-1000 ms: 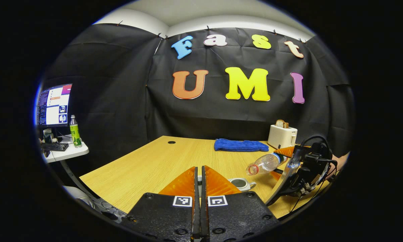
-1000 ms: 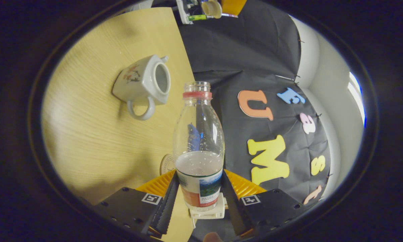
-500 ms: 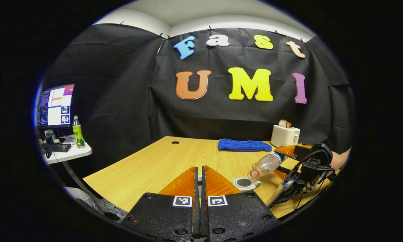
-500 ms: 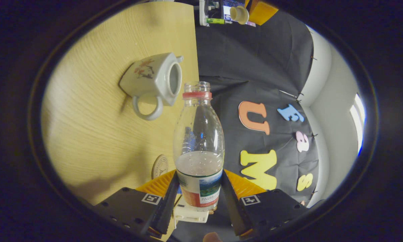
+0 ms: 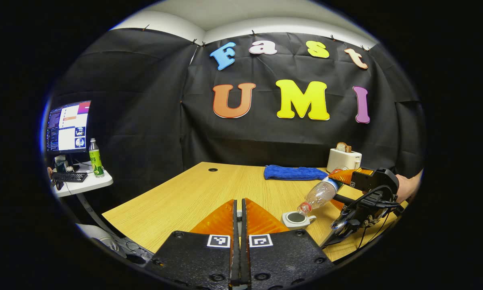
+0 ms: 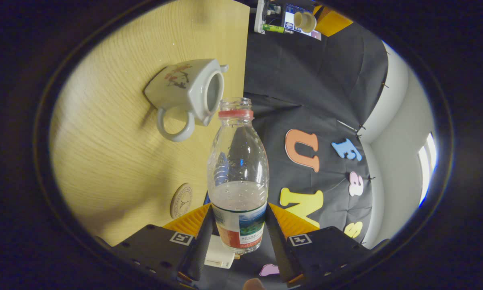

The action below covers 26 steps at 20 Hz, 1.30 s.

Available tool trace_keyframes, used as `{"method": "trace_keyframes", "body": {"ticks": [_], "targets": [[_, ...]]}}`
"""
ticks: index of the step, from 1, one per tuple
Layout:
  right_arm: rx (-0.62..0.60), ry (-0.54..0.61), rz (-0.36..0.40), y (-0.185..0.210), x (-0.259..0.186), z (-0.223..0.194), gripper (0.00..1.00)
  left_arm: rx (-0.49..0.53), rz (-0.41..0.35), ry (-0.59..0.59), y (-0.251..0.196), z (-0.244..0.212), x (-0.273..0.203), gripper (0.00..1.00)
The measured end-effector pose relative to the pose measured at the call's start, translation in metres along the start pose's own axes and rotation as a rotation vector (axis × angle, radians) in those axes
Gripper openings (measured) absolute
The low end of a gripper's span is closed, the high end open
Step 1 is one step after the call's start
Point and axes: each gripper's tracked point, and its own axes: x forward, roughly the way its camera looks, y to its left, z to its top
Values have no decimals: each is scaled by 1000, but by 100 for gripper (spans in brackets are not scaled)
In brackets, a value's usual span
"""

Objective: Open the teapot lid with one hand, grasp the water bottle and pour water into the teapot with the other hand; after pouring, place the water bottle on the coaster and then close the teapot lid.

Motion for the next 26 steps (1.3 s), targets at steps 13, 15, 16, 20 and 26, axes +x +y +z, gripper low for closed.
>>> {"method": "trace_keyframes", "body": {"ticks": [13,15,16,20,26], "targets": [[-153,-10,-63,-26,3,0,71,-3,1,-9,4,5,-5,3],[-170,-13,-72,-29,3,1,71,-4,0,-10,4,5,-3,3],[-177,-15,-73,-30,4,1,69,-6,2,-10,5,6,-4,3],[-207,-13,-84,-34,2,0,71,-10,5,-8,8,5,-5,0],[-251,-12,-98,-44,-2,0,71,-10,-2,-13,7,7,-6,3]]}}
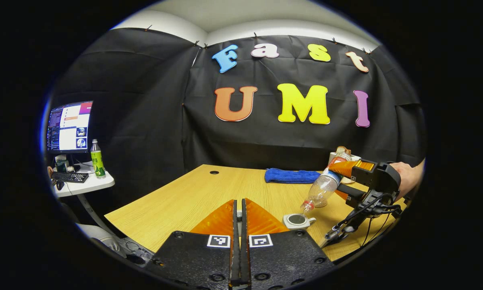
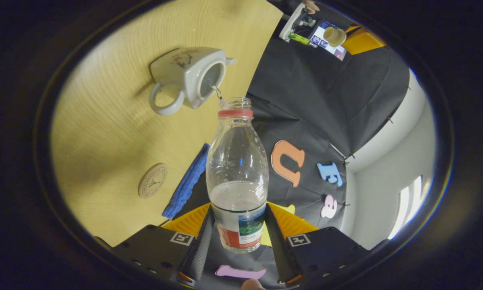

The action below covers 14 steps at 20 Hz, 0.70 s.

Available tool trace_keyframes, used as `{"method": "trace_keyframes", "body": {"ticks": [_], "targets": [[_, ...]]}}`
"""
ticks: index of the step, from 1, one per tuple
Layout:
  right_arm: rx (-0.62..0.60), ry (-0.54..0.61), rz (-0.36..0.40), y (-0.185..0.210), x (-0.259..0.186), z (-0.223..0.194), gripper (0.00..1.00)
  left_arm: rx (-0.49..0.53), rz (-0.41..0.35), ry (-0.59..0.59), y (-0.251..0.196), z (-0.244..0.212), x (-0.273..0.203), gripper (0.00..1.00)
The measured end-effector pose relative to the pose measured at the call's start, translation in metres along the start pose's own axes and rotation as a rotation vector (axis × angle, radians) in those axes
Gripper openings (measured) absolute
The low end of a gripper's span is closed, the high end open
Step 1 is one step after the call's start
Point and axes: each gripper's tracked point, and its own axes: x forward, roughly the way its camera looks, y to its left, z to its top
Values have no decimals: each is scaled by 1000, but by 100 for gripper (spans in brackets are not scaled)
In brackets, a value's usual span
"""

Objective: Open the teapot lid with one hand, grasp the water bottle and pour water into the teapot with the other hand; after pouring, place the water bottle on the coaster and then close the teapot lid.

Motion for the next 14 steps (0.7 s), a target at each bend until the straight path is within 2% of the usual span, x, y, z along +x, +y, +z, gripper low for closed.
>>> {"method": "trace_keyframes", "body": {"ticks": [14], "targets": [[-70,-17,-22,-11,4,5,71,-2,0,-1,1,3,-1,3]]}}
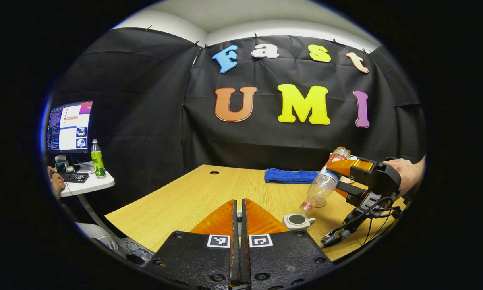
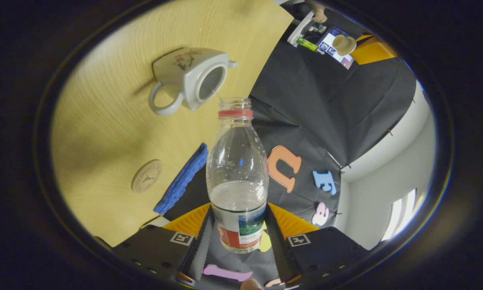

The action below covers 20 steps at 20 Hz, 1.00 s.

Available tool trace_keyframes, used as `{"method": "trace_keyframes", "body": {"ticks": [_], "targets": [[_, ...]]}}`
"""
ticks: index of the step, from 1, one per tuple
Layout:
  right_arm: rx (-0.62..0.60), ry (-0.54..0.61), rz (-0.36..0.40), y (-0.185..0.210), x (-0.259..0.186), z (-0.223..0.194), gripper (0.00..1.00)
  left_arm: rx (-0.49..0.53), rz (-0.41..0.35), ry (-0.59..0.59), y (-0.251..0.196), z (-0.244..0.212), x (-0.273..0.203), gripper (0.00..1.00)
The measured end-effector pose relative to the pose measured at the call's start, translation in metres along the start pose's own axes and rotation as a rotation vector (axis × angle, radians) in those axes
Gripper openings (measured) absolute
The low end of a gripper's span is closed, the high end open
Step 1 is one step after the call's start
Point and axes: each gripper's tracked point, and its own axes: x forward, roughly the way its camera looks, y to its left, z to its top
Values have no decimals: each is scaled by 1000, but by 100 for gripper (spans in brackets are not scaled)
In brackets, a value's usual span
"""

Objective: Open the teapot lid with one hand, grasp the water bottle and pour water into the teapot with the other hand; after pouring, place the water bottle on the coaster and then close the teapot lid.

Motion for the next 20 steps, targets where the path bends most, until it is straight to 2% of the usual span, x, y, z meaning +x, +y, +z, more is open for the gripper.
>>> {"method": "trace_keyframes", "body": {"ticks": [3,4,6,7,8,9,10,11,13,15,16,20], "targets": [[7,1,-3,-1,-1,0,69,1,0,-1,0,1,0,3],[17,3,-2,-1,-2,0,71,1,-1,-1,0,1,0,0],[70,13,12,5,-3,-1,69,2,-4,-3,-1,1,-1,0],[111,17,28,12,-7,1,72,2,-5,-6,-1,2,-1,3],[153,23,46,17,-9,3,69,1,-7,-8,-1,3,-2,0],[202,28,79,25,-9,4,72,1,-8,-12,-2,4,-2,3],[254,36,115,32,-10,5,69,1,-9,-15,-3,6,-3,0],[304,43,143,37,-12,6,69,1,-8,-17,-3,6,-4,3],[397,66,194,46,-16,7,72,1,-8,-21,-4,7,-4,3],[523,99,269,66,-23,10,69,2,-14,-25,-7,9,-6,3],[607,114,305,72,-27,10,72,2,-17,-27,-9,10,-6,3],[999,147,392,69,-39,19,69,7,-36,-30,-21,10,-4,3]]}}
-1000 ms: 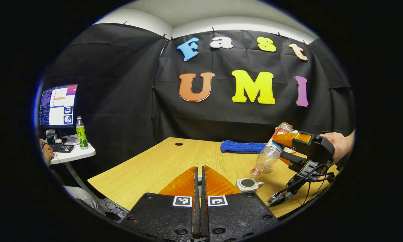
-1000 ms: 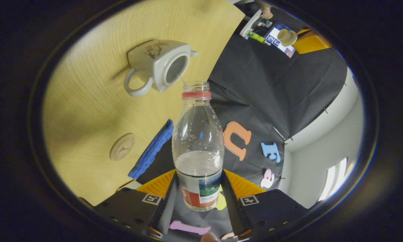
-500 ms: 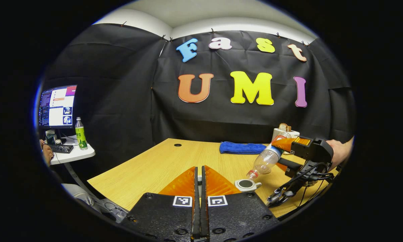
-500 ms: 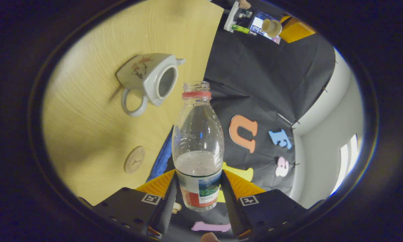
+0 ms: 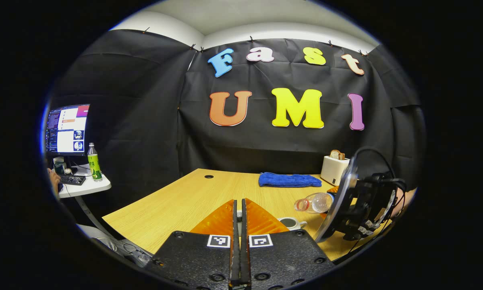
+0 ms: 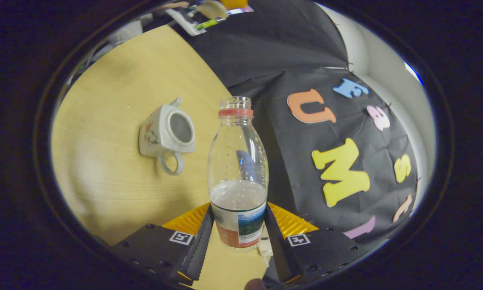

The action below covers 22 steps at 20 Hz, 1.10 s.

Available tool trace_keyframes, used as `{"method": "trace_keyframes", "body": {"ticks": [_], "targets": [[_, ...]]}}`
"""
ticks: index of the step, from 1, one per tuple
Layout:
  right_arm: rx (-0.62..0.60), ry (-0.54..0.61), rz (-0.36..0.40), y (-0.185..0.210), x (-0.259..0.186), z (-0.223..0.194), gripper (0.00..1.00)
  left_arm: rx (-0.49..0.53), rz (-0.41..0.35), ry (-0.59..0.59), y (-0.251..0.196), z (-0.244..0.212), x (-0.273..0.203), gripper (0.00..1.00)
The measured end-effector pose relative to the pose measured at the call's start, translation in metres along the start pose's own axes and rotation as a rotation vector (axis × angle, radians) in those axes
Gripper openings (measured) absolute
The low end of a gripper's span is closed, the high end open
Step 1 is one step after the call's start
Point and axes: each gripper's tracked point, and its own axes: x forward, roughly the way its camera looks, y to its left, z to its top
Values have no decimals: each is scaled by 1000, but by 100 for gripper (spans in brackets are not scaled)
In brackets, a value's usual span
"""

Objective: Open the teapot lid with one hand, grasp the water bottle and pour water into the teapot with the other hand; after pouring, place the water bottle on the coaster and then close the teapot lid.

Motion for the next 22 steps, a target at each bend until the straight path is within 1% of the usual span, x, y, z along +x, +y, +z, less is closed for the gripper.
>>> {"method": "trace_keyframes", "body": {"ticks": [1,2,3,4,5,7,9,11,14,15,18,19,20,22], "targets": [[97,-8,30,2,-1,5,69,2,-4,1,-3,0,-1,3],[188,-18,52,3,-5,9,72,6,-11,-4,-8,1,-1,3],[270,-32,65,1,-10,15,72,8,-21,-8,-13,3,-2,0],[340,-44,58,-5,-15,20,69,10,-32,-10,-18,3,-2,3],[403,-61,36,-16,-18,22,72,15,-41,-13,-23,4,-2,3],[547,-93,-10,-37,-20,19,71,17,-57,-21,-30,6,-2,3],[696,-105,-20,-51,-17,14,72,12,-74,-20,-37,5,-2,3],[810,-112,-29,-66,-12,9,71,13,-79,-21,-40,5,-2,3],[907,-106,-15,-70,-9,-4,71,14,-84,-17,-40,3,-1,3],[935,-110,-10,-73,-4,-4,69,14,-81,-12,-39,1,0,3],[984,-133,-1,-81,27,-2,69,19,-73,-6,-36,-1,1,3],[990,-144,-3,-82,37,-1,71,20,-69,-6,-34,-1,2,3],[996,-138,-5,-82,47,-3,69,21,-65,-5,-32,-2,2,3],[1039,-132,21,-75,70,-5,69,24,-54,3,-28,-5,3,3]]}}
